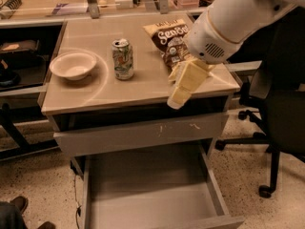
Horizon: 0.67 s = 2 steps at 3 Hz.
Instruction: Place 7up can into middle drawer
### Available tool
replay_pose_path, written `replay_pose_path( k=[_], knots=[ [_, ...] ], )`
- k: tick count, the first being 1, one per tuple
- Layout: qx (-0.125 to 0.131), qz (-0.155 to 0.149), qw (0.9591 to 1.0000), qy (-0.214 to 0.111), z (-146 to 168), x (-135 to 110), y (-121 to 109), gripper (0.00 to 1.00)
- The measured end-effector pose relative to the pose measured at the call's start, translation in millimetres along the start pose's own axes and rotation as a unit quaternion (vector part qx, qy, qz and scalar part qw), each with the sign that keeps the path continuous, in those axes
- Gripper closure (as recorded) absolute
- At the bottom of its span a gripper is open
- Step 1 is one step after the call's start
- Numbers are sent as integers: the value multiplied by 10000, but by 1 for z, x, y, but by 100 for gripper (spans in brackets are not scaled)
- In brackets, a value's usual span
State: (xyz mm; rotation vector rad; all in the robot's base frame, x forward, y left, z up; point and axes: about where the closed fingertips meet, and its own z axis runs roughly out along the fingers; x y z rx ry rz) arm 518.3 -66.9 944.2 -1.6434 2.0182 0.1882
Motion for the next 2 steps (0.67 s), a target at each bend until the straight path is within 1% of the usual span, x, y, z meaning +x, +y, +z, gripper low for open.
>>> replay_pose_path(
  k=[1,2],
  knots=[
    [387,378,9981,-293,18,-8,-44,0],
    [557,588,9957,-450,36,-16,-82,0]
  ],
)
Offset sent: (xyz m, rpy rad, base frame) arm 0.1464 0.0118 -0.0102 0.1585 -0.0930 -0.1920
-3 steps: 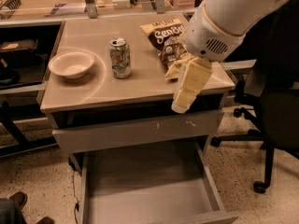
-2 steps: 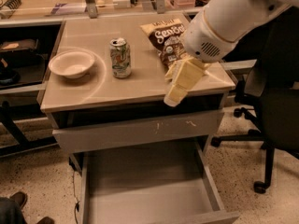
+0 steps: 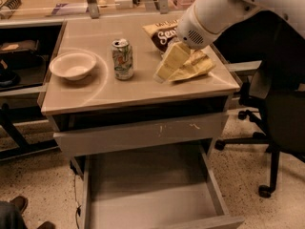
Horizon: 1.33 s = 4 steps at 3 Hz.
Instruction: Place 7up can into middle drawer
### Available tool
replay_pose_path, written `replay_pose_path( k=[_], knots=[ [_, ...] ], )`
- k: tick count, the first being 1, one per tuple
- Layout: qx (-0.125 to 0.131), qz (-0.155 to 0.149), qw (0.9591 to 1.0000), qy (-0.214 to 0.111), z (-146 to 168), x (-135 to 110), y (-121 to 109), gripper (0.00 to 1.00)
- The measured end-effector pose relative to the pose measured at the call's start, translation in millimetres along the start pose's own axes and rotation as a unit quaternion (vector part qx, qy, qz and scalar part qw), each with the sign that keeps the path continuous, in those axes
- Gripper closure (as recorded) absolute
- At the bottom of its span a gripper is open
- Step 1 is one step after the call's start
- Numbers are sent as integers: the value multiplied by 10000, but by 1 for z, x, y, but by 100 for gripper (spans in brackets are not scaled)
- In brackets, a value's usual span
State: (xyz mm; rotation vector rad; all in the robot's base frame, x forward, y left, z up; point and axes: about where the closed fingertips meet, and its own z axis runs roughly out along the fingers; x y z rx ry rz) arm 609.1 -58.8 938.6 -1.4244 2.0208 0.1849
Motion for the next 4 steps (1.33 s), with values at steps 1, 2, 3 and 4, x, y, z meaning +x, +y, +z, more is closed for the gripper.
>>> replay_pose_path(
  k=[1,2,3,4],
  knots=[
    [-161,151,9996,-161,63,-23,-39,0],
    [-168,152,9996,-175,65,-24,-40,0],
    [-210,118,9991,-347,76,-29,-34,0],
    [-380,37,9969,-685,101,-52,-21,0]
  ],
)
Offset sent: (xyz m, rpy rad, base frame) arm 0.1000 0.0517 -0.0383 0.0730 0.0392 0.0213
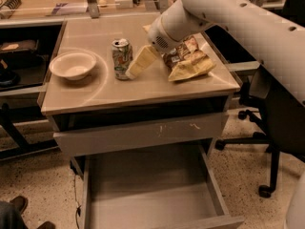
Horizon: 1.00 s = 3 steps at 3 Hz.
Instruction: Place 7up can into middle drawer
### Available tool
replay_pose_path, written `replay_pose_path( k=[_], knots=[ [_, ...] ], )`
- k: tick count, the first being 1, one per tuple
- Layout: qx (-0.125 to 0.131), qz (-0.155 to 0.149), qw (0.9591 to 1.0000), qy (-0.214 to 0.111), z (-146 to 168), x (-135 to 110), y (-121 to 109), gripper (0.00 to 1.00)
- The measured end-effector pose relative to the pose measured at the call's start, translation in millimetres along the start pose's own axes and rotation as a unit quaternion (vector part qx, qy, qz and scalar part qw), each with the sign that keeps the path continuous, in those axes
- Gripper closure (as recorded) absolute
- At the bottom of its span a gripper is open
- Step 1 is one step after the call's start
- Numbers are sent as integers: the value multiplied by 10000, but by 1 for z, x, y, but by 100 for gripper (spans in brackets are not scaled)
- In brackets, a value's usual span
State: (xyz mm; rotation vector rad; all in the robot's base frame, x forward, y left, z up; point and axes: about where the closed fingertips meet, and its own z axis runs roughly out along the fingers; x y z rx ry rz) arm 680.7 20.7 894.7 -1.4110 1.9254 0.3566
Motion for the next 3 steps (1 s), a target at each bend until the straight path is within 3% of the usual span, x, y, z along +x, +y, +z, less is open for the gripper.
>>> replay_pose_path(
  k=[3],
  knots=[
    [-488,-36,9982,-354,60,-37,17,0]
  ],
)
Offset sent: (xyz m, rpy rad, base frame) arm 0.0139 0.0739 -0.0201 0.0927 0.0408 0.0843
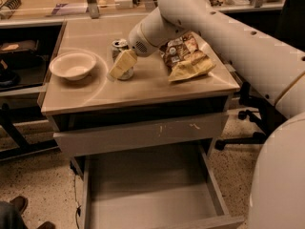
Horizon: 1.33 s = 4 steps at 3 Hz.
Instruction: Place 7up can into middle drawer
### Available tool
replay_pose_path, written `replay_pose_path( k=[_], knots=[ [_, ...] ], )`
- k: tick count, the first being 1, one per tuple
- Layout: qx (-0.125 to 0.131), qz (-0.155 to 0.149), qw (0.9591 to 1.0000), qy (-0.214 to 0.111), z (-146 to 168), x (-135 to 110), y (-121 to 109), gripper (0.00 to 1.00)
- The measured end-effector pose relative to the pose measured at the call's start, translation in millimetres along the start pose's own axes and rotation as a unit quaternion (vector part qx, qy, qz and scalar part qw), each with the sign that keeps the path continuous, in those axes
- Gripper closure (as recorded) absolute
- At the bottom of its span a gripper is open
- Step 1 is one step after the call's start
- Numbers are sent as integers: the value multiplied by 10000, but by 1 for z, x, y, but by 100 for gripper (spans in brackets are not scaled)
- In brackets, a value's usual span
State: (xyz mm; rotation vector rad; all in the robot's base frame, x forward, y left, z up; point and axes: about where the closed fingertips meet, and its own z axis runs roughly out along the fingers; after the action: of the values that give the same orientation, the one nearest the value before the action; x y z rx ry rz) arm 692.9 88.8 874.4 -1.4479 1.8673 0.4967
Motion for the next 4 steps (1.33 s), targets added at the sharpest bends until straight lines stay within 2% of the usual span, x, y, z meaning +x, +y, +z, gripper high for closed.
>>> replay_pose_path(
  k=[1,2,3,4],
  knots=[
    [-1,0,10000,-1,0,0,0,18],
    [-1,0,10000,-1,0,0,0,42],
    [-2,0,10000,-1,0,0,0,72],
    [-2,0,10000,-1,0,0,0,96]
  ],
)
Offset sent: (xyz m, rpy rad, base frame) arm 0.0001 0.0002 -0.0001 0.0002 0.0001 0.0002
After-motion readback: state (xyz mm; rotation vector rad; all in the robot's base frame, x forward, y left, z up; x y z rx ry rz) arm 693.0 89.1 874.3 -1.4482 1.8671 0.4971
